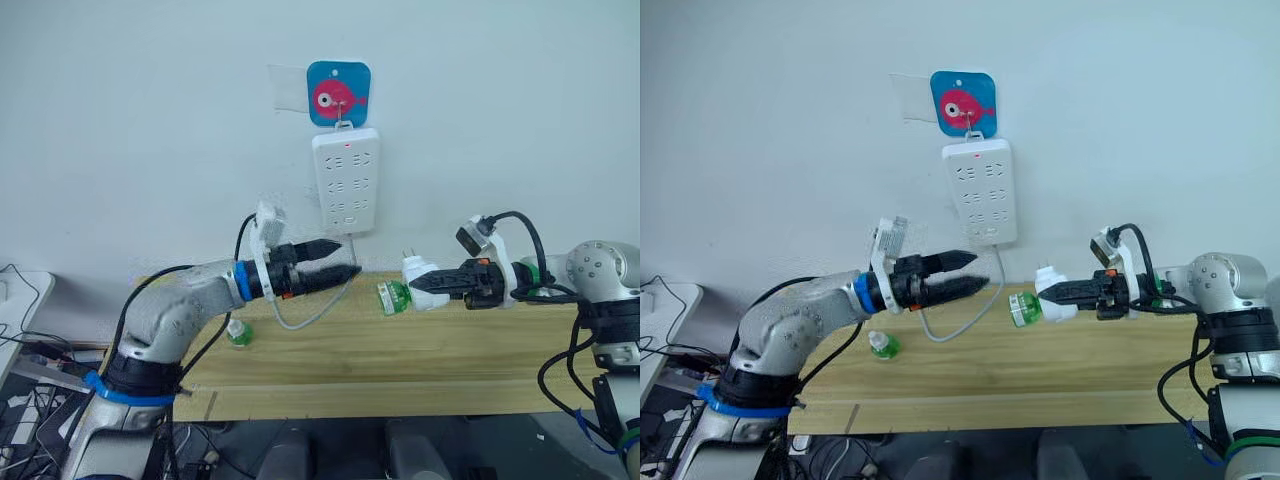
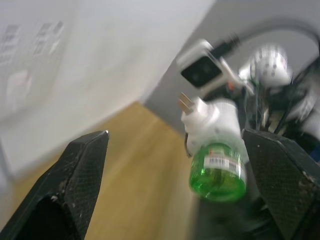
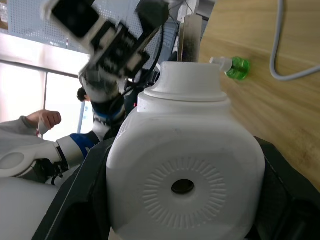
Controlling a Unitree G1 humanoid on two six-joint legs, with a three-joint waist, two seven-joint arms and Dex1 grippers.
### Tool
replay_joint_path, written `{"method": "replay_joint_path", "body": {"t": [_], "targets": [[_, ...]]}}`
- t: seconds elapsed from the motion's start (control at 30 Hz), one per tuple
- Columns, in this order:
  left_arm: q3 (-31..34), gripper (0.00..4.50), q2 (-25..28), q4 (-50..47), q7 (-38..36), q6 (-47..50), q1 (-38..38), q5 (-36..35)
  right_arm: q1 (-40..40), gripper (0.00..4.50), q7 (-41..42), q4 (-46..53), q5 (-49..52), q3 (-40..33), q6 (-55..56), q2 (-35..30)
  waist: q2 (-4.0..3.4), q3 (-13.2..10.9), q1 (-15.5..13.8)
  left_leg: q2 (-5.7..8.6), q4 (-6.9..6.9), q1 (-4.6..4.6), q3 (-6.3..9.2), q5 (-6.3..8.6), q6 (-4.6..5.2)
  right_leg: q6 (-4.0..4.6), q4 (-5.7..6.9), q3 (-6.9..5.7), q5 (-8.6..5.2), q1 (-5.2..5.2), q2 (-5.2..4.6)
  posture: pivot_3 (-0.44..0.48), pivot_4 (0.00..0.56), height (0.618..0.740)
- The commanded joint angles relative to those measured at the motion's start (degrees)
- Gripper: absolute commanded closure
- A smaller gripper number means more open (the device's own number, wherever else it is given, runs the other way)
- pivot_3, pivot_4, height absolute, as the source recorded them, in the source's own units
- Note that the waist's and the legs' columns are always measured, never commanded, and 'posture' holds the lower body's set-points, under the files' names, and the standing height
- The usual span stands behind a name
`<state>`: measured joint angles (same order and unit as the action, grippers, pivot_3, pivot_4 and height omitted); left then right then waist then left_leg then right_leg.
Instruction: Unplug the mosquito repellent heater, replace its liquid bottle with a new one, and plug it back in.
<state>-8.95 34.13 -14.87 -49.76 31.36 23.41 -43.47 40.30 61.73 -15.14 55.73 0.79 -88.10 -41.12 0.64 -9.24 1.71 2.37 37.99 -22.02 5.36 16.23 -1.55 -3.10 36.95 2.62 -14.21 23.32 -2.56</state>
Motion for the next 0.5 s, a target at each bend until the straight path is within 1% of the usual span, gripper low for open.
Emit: {"method": "replay_joint_path", "body": {"t": [0.03,0.07,0.1,0.13,0.23,0.3,0.4,0.5], "targets": [[-5.8,0.02,1.5,-3.8,-8.9,-24.1,-3.9,17.8,1.9,1.47,-0.6,-1.4,0.4,-3.1,-0.5,0.9,0.0,0.0,-0.1,0.02,-0.02,-0.02,-0.03,0.0,0.0,0.0,-0.02,0.0,0.0,0.01,-0.05,-0.014,0.138,0.74],[-6.0,0.02,0.6,-3.0,-8.8,-28.1,-4.7,20.1,2.1,1.47,-0.6,-1.6,0.1,-3.2,-0.5,1.1,0.0,0.0,-0.1,0.02,-0.03,-0.03,-0.07,0.0,0.0,0.0,-0.03,0.0,0.0,0.04,-0.07,-0.014,0.138,0.74],[-6.2,0.02,-0.5,-1.4,-8.2,-34.9,-5.5,23.9,2.3,1.47,-0.7,-1.9,0.0,-3.5,-0.6,1.3,0.0,0.0,-0.3,0.03,-0.03,-0.07,-0.08,0.0,0.01,0.01,-0.01,0.0,0.0,0.08,-0.12,-0.014,0.138,0.74],[-6.3,0.02,-1.5,-0.1,-7.7,-39.5,-6.0,26.5,2.4,1.47,-0.8,-2.1,0.0,-3.6,-0.7,1.5,0.0,0.0,-0.3,0.02,-0.01,-0.09,-0.06,0.02,0.03,0.01,0.0,-0.02,0.0,0.09,-0.23,-0.014,0.135,0.74],[-7.4,0.02,-4.0,6.1,-4.4,-54.6,-6.2,36.8,2.6,1.47,-1.2,-1.9,0.3,-4.2,-1.6,2.0,0.0,0.0,-0.5,0.06,0.01,-0.09,-0.05,0.13,0.25,0.01,0.04,-0.1,0.02,0.08,-0.43,-0.013,0.137,0.74],[-7.4,0.02,-5.6,9.4,-2.1,-60.8,-5.5,41.0,2.6,1.47,-1.3,-1.5,0.3,-4.4,-1.9,2.2,0.0,0.0,-0.6,0.07,0.04,-0.07,-0.05,0.14,0.28,0.01,0.07,-0.11,0.03,0.06,-0.43,-0.013,0.136,0.74],[-7.8,0.02,-7.9,16.2,3.5,-71.6,-2.7,50.1,2.5,1.47,-1.8,-0.9,0.7,-4.8,-2.7,2.7,0.0,0.0,-0.6,0.1,0.09,-0.08,-0.03,0.14,0.3,-0.02,0.14,-0.13,0.05,0.06,-0.43,-0.013,0.137,0.74],[-7.4,0.02,-9.9,21.5,9.0,-77.5,-0.2,55.5,2.6,1.47,-2.1,-0.5,0.7,-5.0,-3.3,2.9,0.0,0.0,-0.6,0.11,0.11,-0.07,-0.02,0.14,0.32,-0.05,0.19,-0.15,0.07,0.06,-0.43,-0.016,0.139,0.74]]}}
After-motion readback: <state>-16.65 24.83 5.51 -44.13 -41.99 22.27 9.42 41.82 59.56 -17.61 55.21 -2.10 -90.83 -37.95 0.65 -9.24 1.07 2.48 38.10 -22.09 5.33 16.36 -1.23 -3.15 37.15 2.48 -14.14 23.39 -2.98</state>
